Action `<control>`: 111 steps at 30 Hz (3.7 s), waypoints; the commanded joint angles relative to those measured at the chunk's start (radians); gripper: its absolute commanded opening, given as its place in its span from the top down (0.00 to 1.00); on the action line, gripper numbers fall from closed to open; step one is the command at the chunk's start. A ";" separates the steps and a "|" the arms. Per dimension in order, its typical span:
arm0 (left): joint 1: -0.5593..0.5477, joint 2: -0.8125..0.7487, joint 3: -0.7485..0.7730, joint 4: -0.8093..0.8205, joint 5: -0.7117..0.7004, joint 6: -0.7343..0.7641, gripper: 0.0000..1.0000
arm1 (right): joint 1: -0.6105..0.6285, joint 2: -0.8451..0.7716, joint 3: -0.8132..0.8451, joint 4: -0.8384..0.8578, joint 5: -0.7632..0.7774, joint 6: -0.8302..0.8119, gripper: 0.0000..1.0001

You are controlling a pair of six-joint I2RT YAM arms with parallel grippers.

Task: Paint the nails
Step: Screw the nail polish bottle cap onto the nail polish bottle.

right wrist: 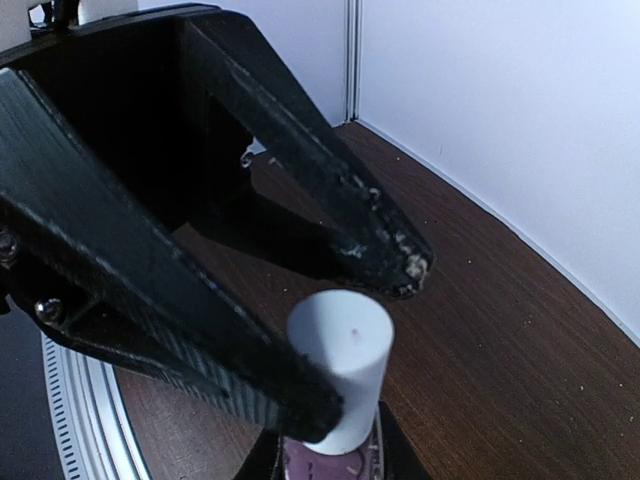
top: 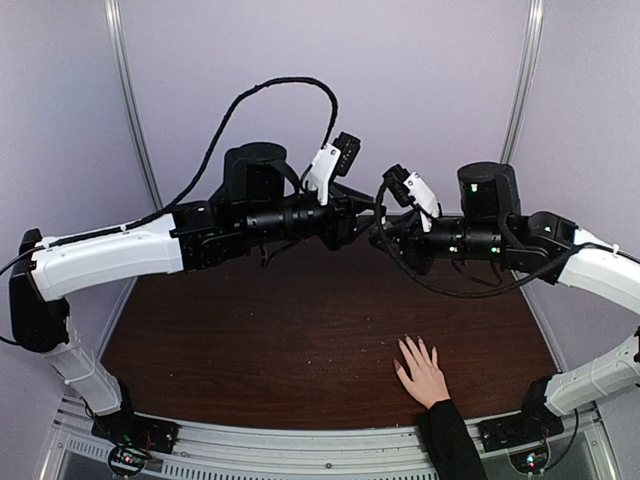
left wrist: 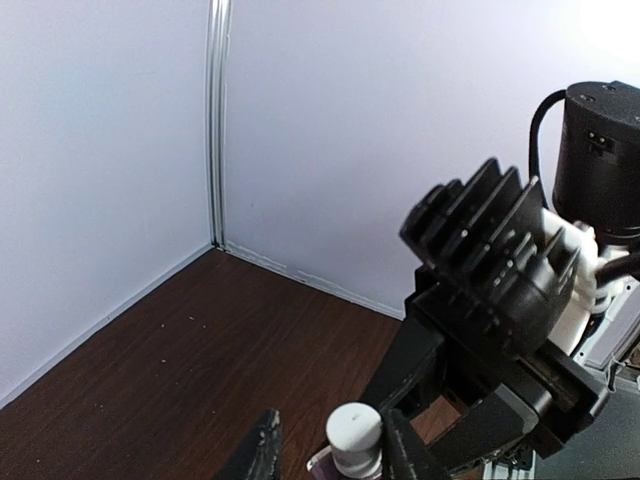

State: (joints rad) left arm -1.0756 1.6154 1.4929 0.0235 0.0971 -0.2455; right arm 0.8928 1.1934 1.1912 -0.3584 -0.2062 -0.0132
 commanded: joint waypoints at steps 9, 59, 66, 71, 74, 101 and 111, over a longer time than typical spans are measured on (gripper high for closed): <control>-0.006 0.040 0.049 0.001 0.027 -0.030 0.82 | 0.011 0.006 0.023 0.006 0.042 0.012 1.00; 0.041 0.092 0.024 0.220 1.052 -0.096 0.97 | 0.008 -0.080 0.120 0.004 -0.769 -0.163 1.00; 0.080 0.038 -0.015 0.245 0.912 -0.144 0.69 | 0.005 -0.069 0.108 -0.058 -0.613 -0.181 1.00; 0.083 -0.025 -0.055 0.223 0.786 -0.119 0.54 | 0.005 -0.061 0.099 -0.102 -0.433 -0.192 1.00; 0.083 -0.057 -0.083 0.210 0.651 -0.111 0.52 | 0.005 -0.050 0.102 -0.121 -0.334 -0.188 1.00; 0.001 0.023 0.001 0.153 0.025 -0.093 0.60 | 0.009 0.006 0.075 -0.056 0.133 -0.031 1.00; 0.000 0.063 0.040 0.137 0.014 -0.103 0.77 | 0.012 0.014 0.079 -0.057 0.129 -0.032 1.00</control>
State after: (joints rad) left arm -1.0725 1.6638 1.4967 0.1242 0.1188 -0.3420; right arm 0.8993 1.2102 1.2514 -0.4446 -0.0986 -0.0547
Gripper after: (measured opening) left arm 0.289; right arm 0.212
